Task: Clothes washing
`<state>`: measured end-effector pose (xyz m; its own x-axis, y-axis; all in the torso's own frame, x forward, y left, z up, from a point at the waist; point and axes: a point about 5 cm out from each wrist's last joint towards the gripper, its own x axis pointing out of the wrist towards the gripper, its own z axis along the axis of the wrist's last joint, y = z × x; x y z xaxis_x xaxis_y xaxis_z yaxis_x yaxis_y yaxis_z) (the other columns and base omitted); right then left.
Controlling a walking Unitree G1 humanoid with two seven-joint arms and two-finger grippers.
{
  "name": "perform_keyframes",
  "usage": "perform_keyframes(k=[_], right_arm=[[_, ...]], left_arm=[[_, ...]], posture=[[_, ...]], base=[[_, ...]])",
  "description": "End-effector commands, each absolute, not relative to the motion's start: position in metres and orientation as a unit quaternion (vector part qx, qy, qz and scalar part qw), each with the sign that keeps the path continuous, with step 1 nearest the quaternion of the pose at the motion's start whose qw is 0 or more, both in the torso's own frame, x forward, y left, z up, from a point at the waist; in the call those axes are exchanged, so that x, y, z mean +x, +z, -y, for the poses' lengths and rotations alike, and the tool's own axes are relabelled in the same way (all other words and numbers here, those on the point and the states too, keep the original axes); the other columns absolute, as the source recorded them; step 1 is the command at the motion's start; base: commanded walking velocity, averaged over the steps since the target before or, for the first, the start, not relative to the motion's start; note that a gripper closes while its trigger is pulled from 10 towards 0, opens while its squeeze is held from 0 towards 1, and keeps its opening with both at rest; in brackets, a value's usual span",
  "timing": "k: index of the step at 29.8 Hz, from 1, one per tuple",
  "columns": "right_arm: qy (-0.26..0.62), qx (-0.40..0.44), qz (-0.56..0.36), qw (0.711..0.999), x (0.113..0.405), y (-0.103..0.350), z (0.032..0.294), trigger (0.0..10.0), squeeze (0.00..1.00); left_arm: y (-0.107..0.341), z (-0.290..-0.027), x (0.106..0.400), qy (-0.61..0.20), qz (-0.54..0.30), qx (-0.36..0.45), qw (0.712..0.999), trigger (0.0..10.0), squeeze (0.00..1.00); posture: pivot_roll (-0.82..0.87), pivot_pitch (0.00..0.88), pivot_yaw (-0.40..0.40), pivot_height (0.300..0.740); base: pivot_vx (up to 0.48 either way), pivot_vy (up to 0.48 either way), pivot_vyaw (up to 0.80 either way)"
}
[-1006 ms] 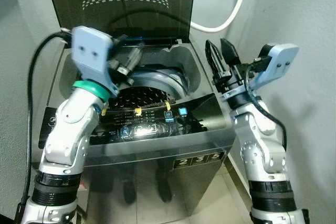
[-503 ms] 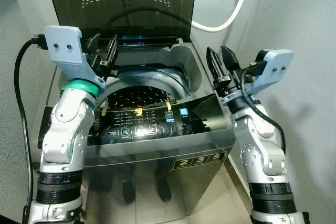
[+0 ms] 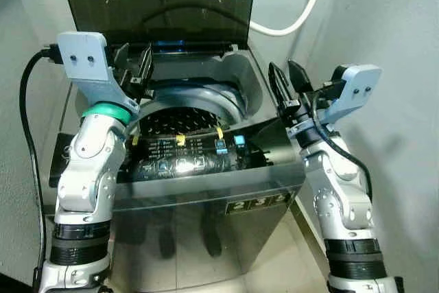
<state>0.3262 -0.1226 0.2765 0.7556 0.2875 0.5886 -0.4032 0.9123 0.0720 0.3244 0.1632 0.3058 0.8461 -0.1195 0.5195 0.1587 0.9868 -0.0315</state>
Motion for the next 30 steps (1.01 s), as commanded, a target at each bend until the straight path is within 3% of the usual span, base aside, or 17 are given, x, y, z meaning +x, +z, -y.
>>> perform_keyframes(k=[1, 25, 30], right_arm=[[0.182, 0.094, 0.294, 0.934, 0.3272, 0.2748, 0.1229, 10.0, 0.0], [0.189, 0.079, 0.288, 0.935, 0.3271, 0.272, 0.1202, 10.0, 0.0], [0.192, 0.065, 0.28, 0.938, 0.3279, 0.2691, 0.1187, 10.0, 0.0]], left_arm=[[0.3043, -0.1629, 0.3258, -0.071, 0.262, -0.036, 0.962, 10.0, 0.0], [0.3043, -0.161, 0.3272, -0.075, 0.26, -0.034, 0.962, 10.0, 0.0], [0.3012, -0.1572, 0.3285, -0.083, 0.251, -0.026, 0.964, 10.0, 0.0]], posture=[[-0.01, 0.072, 0.002, 0.74], [-0.01, 0.061, 0.006, 0.74], [-0.01, 0.061, 0.006, 0.74]], base=[[-0.42, 0.0, 0.0], [-0.415, 0.0, 0.0], [0.0, 0.0, 0.8]])
